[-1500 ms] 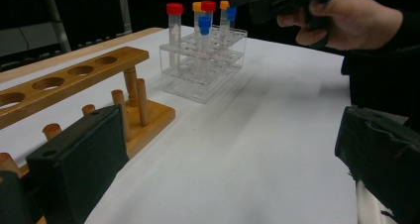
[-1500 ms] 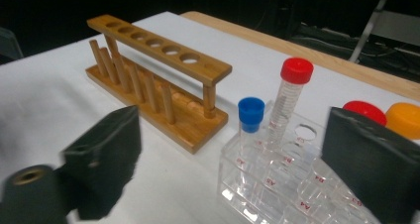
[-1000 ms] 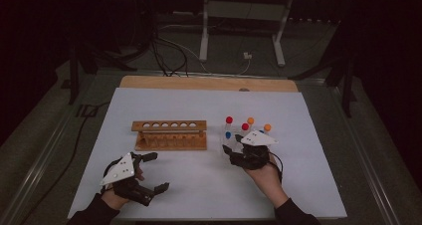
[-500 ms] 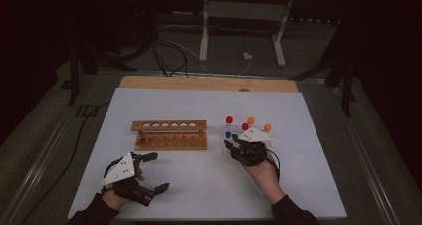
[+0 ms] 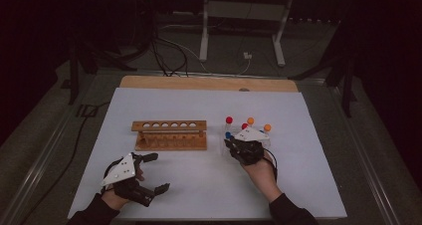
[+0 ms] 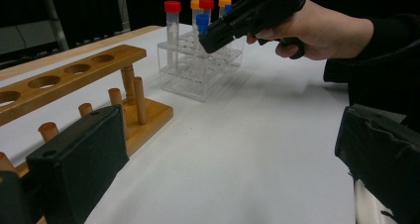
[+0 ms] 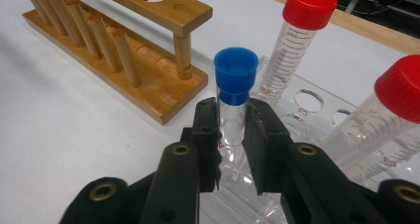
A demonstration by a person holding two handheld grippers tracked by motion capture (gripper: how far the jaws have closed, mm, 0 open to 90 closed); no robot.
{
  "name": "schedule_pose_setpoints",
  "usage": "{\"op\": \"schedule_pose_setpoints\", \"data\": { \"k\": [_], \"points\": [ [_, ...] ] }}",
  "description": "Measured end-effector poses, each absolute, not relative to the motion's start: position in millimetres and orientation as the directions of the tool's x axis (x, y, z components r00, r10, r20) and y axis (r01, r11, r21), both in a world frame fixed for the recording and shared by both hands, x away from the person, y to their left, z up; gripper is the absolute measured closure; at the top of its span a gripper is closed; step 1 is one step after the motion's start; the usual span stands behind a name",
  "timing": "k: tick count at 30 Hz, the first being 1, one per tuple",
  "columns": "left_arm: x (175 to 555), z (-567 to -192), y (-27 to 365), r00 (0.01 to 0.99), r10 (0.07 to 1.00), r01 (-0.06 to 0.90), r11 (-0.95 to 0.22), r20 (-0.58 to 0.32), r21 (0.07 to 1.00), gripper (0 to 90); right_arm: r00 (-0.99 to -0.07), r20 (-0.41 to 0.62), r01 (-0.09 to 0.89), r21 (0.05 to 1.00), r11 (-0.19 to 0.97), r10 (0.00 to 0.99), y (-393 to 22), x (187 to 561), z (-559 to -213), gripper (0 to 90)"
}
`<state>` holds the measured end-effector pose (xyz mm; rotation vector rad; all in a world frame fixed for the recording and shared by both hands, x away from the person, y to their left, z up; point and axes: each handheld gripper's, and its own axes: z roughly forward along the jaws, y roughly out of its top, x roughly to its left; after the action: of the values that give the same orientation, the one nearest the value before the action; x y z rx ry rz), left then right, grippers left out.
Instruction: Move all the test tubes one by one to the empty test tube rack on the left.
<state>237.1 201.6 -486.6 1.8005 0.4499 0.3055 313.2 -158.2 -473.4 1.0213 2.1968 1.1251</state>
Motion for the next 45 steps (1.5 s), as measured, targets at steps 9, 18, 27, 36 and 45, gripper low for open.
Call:
{"op": "schedule_pose_setpoints", "data": {
  "k": [9,18,27,36,45],
  "points": [
    [237.3,-486.9,201.4,0.89,0.455,0.147,-0.23,-0.027,0.962,0.5,-0.614,-0.084,0.385,0.836,0.391,0.785,-157.9,311.5,-471.8,77.3],
    [237.2,-487.0,201.0,0.89,0.455,0.148,-0.233,-0.027,0.961,0.5,-0.613,-0.089,0.347,0.862,0.369,0.785,-163.1,305.5,-456.1,77.4],
    [237.5,-487.4,200.6,0.89,0.455,0.149,-0.238,-0.026,0.96,0.5,-0.612,-0.102,0.304,0.885,0.352,0.784,-166.6,296.9,-437.1,77.4],
    [237.8,-486.5,200.5,0.879,0.475,0.159,-0.239,-0.027,0.958,0.5,-0.637,-0.123,0.252,0.9,0.356,0.761,-162.5,284.7,-422.5,77.4],
    [236.7,-479.9,193.3,0.88,0.471,0.193,-0.25,-0.054,0.949,0.5,-0.681,-0.105,0.248,0.898,0.363,0.725,-153.4,277.0,-421.4,77.4]
  ]
}}
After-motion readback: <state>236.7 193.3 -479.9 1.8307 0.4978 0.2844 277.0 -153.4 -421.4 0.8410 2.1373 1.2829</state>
